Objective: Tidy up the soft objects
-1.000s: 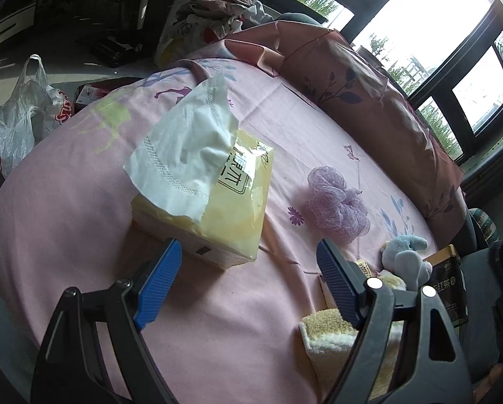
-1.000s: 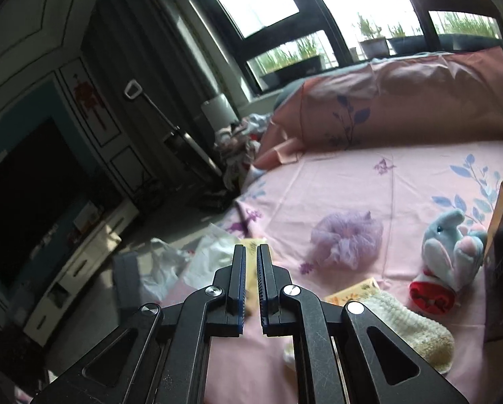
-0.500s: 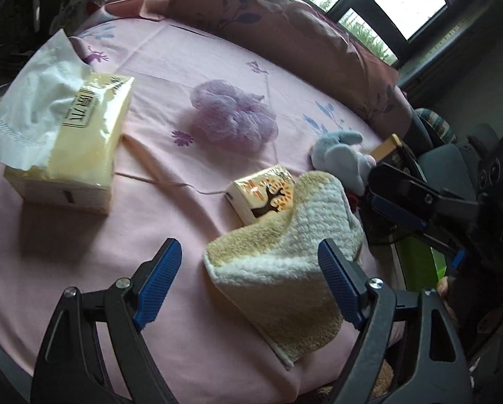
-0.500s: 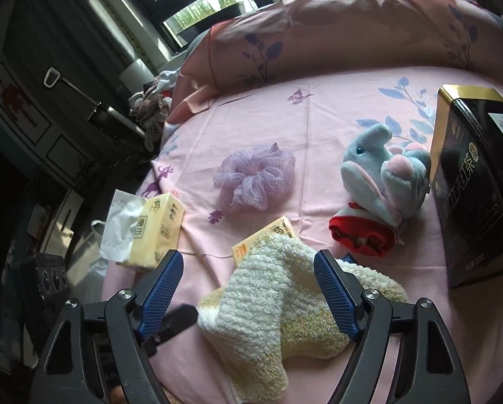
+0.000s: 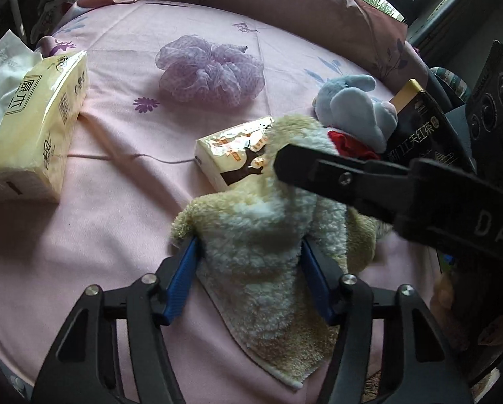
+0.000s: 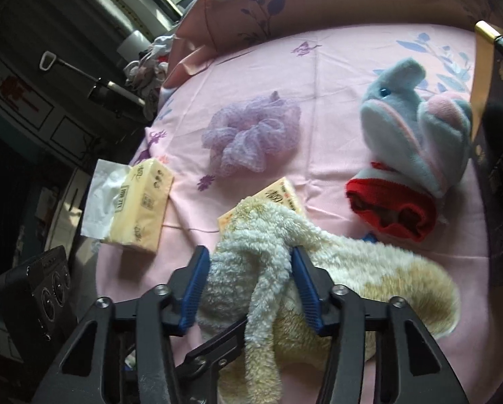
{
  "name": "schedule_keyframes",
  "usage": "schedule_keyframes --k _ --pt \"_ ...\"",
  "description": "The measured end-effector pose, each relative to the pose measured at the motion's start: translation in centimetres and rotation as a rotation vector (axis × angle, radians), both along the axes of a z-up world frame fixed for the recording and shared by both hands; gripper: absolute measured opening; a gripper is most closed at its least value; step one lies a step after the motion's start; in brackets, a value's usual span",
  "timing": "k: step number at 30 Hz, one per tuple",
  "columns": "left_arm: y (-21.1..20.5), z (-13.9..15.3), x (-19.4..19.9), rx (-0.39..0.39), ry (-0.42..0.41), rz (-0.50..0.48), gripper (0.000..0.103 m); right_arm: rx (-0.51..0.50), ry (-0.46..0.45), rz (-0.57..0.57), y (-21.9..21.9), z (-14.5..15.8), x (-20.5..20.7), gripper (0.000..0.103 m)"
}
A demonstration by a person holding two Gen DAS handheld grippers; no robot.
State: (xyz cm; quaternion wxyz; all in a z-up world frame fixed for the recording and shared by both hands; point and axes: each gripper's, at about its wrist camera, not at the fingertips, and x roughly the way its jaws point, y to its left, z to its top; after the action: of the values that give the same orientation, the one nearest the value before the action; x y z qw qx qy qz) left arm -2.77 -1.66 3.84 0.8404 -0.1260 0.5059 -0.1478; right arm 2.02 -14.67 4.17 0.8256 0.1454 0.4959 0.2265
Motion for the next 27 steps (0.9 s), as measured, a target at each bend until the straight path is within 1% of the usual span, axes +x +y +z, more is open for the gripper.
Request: schedule_keyframes --k 1,2,3,4,5,9,12,14,18,21,27 --pt "0.0 0.1 0.0 -0.006 -0.006 -0.003 0.043 -0.020 -0.005 0.005 0.5 -0.1 0.0 0.035" --pt "0.0 0.1 0.0 -0.011 -0.010 -0.005 0.039 -0.046 -0.014 0.003 0.8 -0.2 -0.1 0.032" --pt "0.0 0.2 -0.1 -0.014 -0.015 -0.001 0.038 -0.053 -0.021 0.003 1.1 -0.2 -0.2 0.030" --pt "0.0 0.3 -0.1 -0.018 -0.021 0.002 0.035 -0.039 -0.025 0.012 1.4 -0.2 -0.3 0.025" --pt "0.1 0.5 -0.2 -0.030 -0.030 0.004 0.033 -0.018 -0.030 0.021 1.5 0.0 -0.4 0.025" --pt "1.0 2.0 -0.9 -0.076 -0.099 0.030 0.032 0.071 -0.082 0.066 1.8 1.7 -1.4 0.025" --pt "1.6 3.3 -1.5 -0.118 -0.166 0.034 0.032 0.086 -0.149 0.070 2.1 3.4 -2.2 0.025" --pt "1.7 4.2 -2.1 -0.131 -0.218 0.030 0.032 0.089 -0.185 0.080 2.6 4.3 -2.8 0.025" --pt "2.0 5.2 -2.6 -0.148 -0.276 0.058 0.032 0.089 -0.254 0.120 3.2 5.8 -3.8 0.025" --pt "2.3 5.7 -2.9 -0.165 -0.309 0.060 0.032 0.100 -0.279 0.118 3.2 6.4 -4.2 0.025" --pt "2.6 7.2 -3.8 -0.178 -0.406 0.057 0.032 0.121 -0.344 0.122 3.0 8.0 -5.2 0.025"
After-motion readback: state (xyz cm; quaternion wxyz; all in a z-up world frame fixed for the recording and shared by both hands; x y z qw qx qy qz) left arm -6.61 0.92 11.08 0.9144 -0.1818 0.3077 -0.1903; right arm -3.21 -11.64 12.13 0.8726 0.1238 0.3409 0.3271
